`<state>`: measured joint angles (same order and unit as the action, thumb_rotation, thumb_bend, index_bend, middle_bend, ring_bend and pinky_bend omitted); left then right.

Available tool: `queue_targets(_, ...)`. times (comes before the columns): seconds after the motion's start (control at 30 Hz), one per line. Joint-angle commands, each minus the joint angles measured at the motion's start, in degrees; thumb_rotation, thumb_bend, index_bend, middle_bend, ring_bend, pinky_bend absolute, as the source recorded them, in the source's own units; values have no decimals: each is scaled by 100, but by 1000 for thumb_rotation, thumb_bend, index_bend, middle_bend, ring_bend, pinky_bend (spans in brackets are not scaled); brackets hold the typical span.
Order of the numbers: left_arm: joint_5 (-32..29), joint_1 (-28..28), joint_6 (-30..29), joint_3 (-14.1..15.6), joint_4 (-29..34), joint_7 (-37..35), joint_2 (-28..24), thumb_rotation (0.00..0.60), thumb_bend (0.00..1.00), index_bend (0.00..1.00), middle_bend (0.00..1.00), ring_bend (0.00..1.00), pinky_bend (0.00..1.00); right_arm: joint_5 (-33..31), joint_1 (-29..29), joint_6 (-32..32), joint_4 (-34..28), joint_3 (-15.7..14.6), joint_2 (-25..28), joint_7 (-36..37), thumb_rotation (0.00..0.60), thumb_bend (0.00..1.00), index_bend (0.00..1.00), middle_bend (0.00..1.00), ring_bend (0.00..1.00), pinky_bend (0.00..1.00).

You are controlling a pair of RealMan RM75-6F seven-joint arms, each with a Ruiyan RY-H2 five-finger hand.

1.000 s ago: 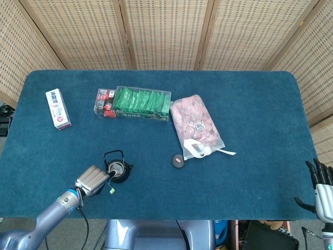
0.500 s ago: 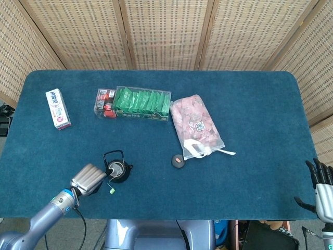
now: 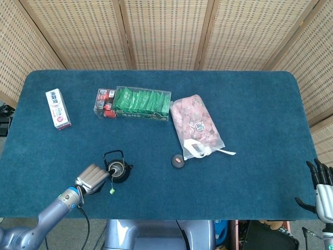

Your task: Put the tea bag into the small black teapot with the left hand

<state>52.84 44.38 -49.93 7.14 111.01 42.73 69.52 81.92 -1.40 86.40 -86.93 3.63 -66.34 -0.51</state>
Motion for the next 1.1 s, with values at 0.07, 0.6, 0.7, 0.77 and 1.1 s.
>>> queue_targets(0.07, -86, 69, 17, 25, -35, 41, 51, 600, 947, 150, 837, 787, 685, -2, -9, 11, -6, 1, 3, -6, 600, 55, 29, 76, 0, 0)
queue_targets(0.6, 1259, -486, -897, 73, 337, -779, -348, 600, 947, 146, 787, 766, 679, 27, 16, -14, 5, 10, -11, 1, 600, 55, 29, 76, 0, 0)
queue_targets(0.7, 1689, -715, -1203, 79, 302, -1057, -381, 600, 947, 138, 745, 721, 659, 48, 33, -14, 1, 17, -10, -3, 600, 55, 29, 77, 0, 0)
queue_targets(0.77, 1955, -877, -1436, 80, 250, -1237, -388, 600, 948, 135, 698, 676, 644, 60, 40, -13, -4, 19, -6, -7, 600, 55, 29, 76, 0, 0)
queue_targets(1.1, 3151, -1860, -3015, 3, -451, -2056, -75, 600, 755, 134, 305, 269, 308, 178, 95, 14, 1, 27, -9, -16, 600, 55, 29, 76, 0, 0)
